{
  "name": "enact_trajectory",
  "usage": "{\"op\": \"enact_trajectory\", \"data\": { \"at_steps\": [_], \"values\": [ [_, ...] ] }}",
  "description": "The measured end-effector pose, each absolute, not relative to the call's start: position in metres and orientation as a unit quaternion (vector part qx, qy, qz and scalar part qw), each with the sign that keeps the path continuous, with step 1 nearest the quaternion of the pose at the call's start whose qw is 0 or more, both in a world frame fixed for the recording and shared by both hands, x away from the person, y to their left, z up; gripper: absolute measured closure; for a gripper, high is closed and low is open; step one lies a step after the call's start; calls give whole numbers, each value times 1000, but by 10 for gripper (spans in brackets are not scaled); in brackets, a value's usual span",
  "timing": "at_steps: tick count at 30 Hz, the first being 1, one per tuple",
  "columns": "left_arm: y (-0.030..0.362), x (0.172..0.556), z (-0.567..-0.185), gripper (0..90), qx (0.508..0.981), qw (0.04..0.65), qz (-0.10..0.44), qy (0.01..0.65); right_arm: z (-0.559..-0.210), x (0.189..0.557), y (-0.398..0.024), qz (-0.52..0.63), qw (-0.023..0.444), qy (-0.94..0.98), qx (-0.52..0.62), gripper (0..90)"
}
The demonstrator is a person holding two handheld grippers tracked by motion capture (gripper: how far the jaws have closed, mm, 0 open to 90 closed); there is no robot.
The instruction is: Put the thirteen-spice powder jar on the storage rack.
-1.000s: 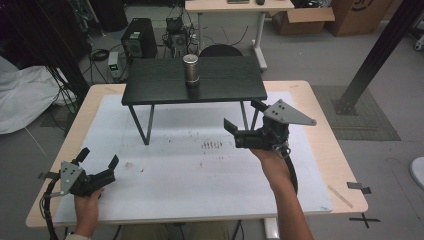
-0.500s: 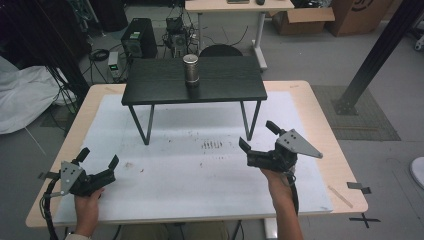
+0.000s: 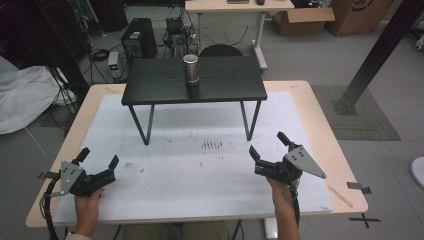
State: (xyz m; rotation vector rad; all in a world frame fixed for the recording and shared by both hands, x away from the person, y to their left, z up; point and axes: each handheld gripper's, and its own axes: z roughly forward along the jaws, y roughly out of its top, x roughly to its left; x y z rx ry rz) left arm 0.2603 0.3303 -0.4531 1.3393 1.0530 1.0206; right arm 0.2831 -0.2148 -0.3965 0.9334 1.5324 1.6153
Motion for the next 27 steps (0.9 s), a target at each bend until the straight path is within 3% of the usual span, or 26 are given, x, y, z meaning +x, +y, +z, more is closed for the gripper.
{"op": "enact_trajectory", "data": {
  "at_steps": [17, 27],
  "values": [
    [330, 260, -453, 4, 566, 545, 430, 444, -450, 276, -219, 615, 374, 575, 390, 2],
    [330, 260, -453, 4, 566, 545, 431, 443, -455, 273, -217, 609, 389, 576, 382, 2]
  ]
}}
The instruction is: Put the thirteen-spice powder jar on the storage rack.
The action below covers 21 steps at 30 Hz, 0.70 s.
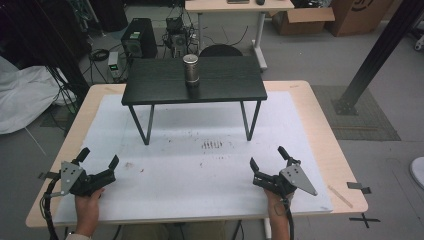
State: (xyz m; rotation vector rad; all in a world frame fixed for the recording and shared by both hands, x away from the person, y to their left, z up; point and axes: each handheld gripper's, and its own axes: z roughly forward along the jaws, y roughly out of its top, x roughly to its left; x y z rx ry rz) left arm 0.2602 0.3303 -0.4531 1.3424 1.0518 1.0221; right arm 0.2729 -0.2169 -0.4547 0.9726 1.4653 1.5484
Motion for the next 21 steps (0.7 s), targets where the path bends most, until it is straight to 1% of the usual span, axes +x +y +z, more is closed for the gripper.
{"op": "enact_trajectory", "data": {
  "at_steps": [10, 21],
  "values": [
    [330, 260, -453, 4, 566, 545, 431, 443, -455, 273, -217, 612, 382, 581, 377, 1],
    [330, 260, -453, 4, 567, 545, 431, 443, -455, 273, -215, 606, 386, 588, 371, 2]
  ]
}}
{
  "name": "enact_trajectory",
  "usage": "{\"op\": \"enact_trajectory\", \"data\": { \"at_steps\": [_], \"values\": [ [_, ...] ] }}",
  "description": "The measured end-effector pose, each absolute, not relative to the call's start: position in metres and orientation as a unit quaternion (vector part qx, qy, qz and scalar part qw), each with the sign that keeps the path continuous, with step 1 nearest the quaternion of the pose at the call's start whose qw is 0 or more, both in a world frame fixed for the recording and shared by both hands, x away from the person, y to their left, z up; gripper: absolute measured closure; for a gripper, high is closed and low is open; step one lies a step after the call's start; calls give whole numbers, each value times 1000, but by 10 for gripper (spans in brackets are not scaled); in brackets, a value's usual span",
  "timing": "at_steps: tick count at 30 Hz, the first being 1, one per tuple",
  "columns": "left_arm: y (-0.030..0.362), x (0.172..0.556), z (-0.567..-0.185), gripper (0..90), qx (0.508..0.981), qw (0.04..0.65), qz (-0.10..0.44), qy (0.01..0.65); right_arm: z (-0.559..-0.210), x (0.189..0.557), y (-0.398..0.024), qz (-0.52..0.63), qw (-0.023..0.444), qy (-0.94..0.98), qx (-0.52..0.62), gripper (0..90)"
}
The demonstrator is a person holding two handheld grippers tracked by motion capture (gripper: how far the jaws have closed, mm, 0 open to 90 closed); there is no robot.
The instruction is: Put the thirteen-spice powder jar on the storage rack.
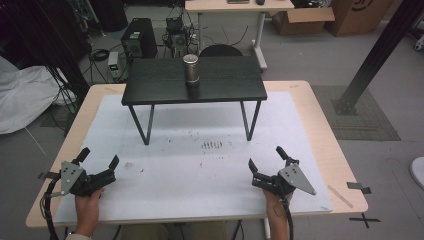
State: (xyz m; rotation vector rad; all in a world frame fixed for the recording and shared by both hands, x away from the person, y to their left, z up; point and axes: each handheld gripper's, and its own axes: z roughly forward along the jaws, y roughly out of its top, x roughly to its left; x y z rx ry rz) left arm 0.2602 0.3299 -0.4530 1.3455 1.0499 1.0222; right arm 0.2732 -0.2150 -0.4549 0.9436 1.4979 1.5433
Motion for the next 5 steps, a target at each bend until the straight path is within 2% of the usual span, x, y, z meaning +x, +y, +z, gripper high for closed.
{"op": "enact_trajectory", "data": {
  "at_steps": [5],
  "values": [
    [330, 260, -453, 4, 567, 545, 431, 443, -455, 273, -215, 606, 385, 588, 371, 2]
  ]
}}
